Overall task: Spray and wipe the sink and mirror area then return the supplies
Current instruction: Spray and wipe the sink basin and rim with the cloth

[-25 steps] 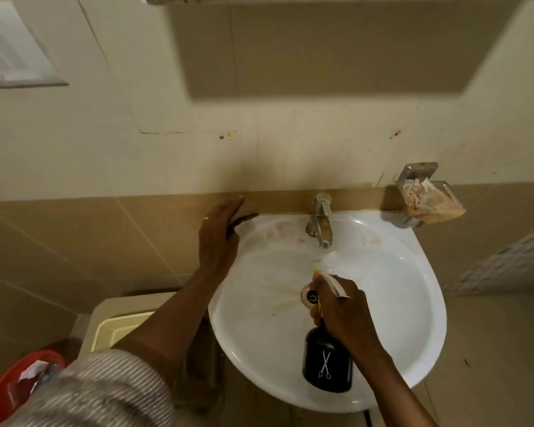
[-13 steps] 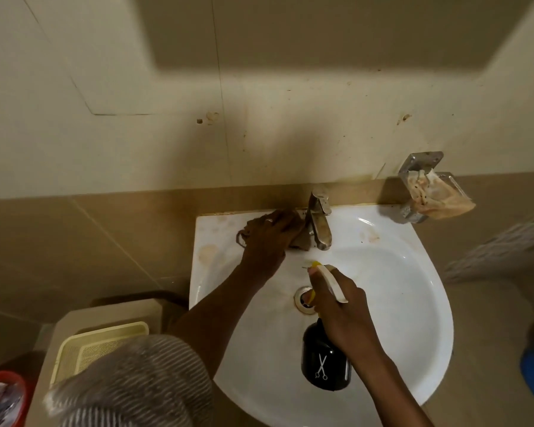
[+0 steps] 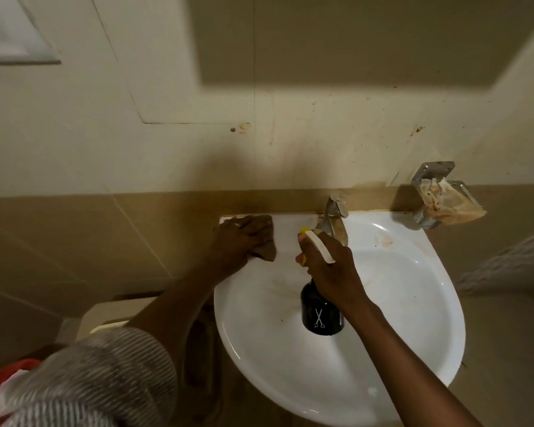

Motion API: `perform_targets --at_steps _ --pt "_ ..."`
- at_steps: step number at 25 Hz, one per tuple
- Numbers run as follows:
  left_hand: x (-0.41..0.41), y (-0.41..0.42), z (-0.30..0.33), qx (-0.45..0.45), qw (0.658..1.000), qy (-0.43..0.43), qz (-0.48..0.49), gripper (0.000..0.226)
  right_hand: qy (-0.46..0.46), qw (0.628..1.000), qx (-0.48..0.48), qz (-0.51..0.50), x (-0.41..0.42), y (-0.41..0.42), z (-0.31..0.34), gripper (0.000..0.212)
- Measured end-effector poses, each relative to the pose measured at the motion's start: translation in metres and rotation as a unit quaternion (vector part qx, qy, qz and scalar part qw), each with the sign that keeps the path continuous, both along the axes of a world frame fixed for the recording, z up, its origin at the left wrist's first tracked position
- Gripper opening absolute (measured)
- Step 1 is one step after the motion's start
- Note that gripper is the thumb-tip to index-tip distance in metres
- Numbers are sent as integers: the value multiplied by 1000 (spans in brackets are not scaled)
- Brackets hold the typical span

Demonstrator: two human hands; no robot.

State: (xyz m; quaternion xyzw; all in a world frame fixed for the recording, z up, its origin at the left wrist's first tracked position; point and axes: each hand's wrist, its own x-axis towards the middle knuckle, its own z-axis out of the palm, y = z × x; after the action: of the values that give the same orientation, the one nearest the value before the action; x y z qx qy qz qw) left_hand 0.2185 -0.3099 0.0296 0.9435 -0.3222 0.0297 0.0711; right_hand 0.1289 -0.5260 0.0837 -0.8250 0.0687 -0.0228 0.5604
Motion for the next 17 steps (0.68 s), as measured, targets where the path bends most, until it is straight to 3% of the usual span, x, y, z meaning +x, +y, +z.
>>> perform_targets --at_steps 6,11,14,17 --pt "-33 39 -8 -126 987 83 61 55 6 1000 19 24 -4 20 -5 14" --pt "-82 38 -11 -201 968 98 110 50 10 999 22 23 -6 22 -8 15" --pt "-126 27 -8 -228 971 30 71 44 9 1000 26 13 -5 17 -9 19" --pt "-172 19 -7 -290 951 24 100 40 4 1000 28 14 -5 14 -11 19"
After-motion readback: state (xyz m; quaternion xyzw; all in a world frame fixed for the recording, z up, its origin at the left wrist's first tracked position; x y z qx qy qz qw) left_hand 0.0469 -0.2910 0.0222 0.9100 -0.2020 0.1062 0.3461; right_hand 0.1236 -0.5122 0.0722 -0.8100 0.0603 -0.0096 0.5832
